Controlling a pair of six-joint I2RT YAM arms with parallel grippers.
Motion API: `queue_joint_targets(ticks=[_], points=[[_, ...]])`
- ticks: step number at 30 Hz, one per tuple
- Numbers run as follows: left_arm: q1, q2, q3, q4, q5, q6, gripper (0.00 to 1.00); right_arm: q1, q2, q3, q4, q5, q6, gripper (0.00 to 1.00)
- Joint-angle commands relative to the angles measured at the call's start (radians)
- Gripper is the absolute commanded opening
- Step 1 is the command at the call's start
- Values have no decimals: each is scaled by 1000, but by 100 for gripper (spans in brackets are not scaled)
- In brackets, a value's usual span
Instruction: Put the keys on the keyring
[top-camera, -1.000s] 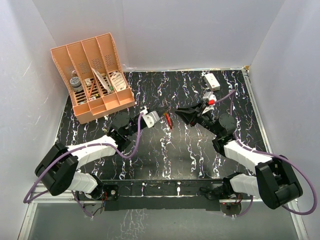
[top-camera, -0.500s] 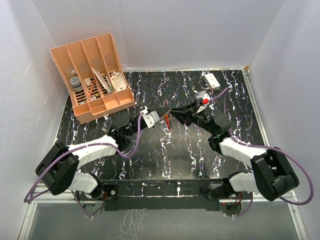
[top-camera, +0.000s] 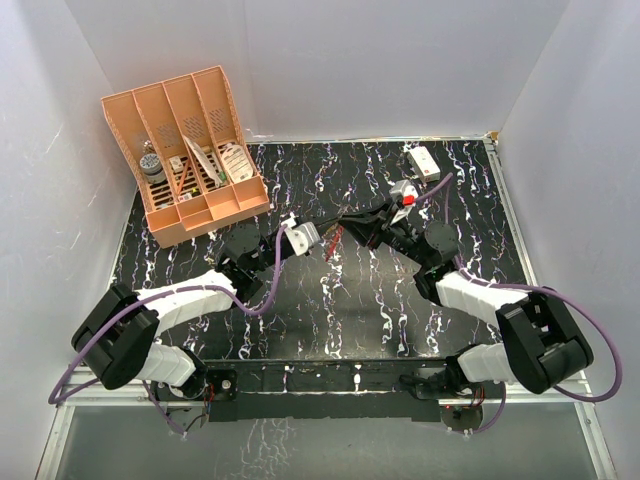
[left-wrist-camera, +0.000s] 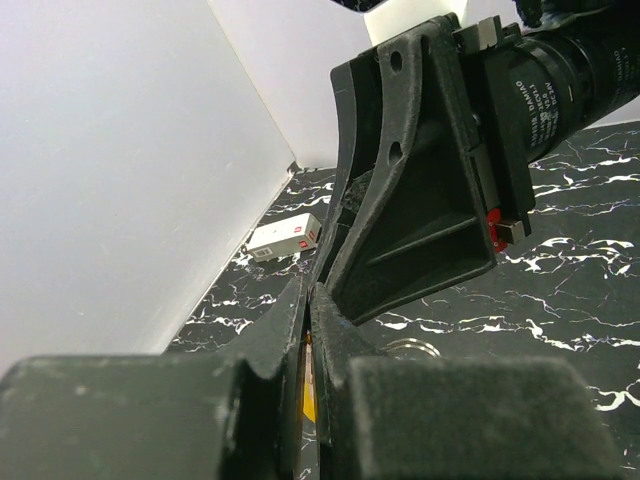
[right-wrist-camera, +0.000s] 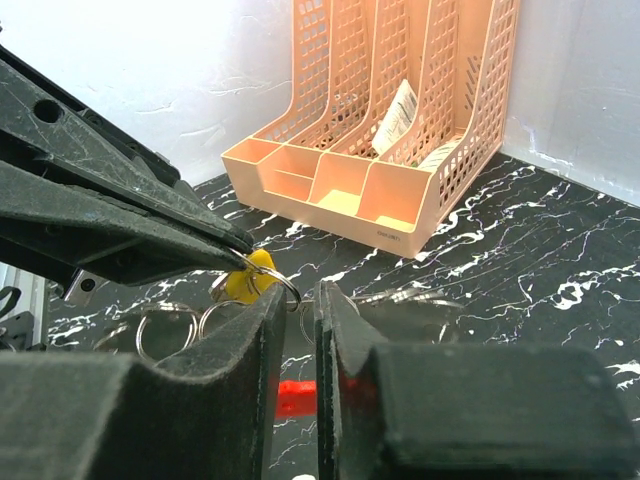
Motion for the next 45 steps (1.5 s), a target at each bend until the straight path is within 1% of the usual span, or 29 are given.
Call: queue_joint_targets(ticks=[1,10,13,18,26,33,35,45], points=[[6,-11,36,70,34,-13,0,7,8,51,72,19,-13,14],[6,-6,38,75,41,-20,0,17,25,59,76,32,-22,6],[5,-6,38,74,41,-19,0,21,29,59,83,36,-23,0],[6,-5,45,61,34,-19,0,32,16,57,64,53,-59,0],[6,-4,75,21,29,-7,0,68,-44,70,-79,106,-235,0],[6,-4,95,-20,30,15,0,110,-104,97,-243,175,-412,0],[6,18,101,-27,32,19,0,121,-121,101,-279,190,-454,0],[7,48,136,-69,39,42,0,157,-196,114,-394,232,-635,1]])
